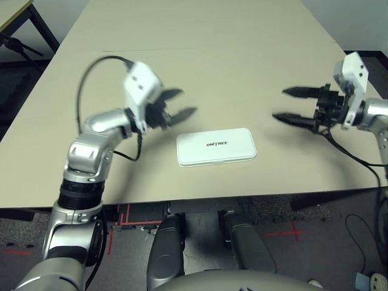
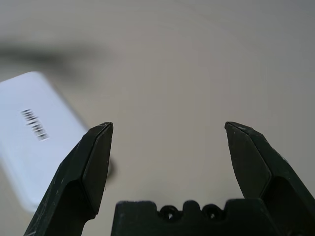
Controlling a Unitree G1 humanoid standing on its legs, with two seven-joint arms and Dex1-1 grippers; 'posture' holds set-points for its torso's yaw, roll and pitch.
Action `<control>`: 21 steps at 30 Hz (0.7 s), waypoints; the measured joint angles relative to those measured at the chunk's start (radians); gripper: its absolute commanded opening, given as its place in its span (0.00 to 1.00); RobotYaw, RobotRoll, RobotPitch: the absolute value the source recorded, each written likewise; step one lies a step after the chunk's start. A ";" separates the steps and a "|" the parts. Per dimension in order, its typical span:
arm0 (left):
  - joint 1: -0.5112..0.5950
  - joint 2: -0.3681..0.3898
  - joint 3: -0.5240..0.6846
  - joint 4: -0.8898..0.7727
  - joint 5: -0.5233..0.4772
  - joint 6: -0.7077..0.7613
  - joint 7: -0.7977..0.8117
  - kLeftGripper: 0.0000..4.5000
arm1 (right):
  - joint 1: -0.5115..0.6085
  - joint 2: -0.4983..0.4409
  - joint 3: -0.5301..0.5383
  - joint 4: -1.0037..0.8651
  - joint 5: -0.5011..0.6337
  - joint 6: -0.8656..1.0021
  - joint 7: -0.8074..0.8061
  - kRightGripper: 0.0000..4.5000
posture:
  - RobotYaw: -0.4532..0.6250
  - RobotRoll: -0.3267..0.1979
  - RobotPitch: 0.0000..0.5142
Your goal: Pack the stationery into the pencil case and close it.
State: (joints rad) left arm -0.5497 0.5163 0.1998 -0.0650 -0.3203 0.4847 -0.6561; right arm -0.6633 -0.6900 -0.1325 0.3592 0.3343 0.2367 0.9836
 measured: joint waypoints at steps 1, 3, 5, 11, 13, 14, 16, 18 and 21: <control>-0.008 0.000 0.029 0.042 0.001 -0.022 0.028 0.99 | -0.020 0.007 -0.004 0.038 -0.015 -0.027 -0.043 1.00 | 0.42 0.62 0.33; -0.024 0.002 0.081 0.112 0.005 -0.066 0.082 0.99 | -0.052 0.023 -0.016 0.105 -0.041 -0.080 -0.123 1.00 | 0.42 0.62 0.32; -0.031 0.004 0.130 0.180 0.011 -0.130 0.140 0.99 | -0.081 0.042 -0.034 0.191 -0.076 -0.142 -0.219 1.00 | 0.42 0.62 0.32; -0.031 0.017 0.215 0.392 0.036 -0.312 0.246 0.99 | -0.128 0.057 -0.059 0.414 -0.146 -0.277 -0.451 1.00 | 0.42 0.62 0.31; -0.035 0.022 0.236 0.477 0.038 -0.377 0.275 0.99 | -0.144 0.058 -0.080 0.489 -0.160 -0.319 -0.535 1.00 | 0.42 0.62 0.31; -0.035 0.026 0.244 0.510 0.039 -0.398 0.284 0.99 | -0.146 0.055 -0.085 0.515 -0.163 -0.335 -0.564 1.00 | 0.41 0.62 0.30; -0.038 0.038 0.254 0.565 0.038 -0.436 0.298 0.99 | -0.150 0.051 -0.101 0.566 -0.171 -0.362 -0.616 1.00 | 0.40 0.62 0.30; -0.048 0.044 0.259 0.611 0.038 -0.473 0.306 0.99 | -0.150 0.045 -0.119 0.609 -0.173 -0.381 -0.659 1.00 | 0.40 0.62 0.30; -0.068 0.050 0.260 0.666 0.038 -0.515 0.309 0.99 | -0.150 0.038 -0.123 0.645 -0.173 -0.404 -0.688 1.00 | 0.40 0.62 0.31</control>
State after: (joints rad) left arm -0.6181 0.5665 0.4602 0.6014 -0.2820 -0.0300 -0.3472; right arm -0.8132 -0.6521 -0.2560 1.0047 0.1613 -0.1669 0.2954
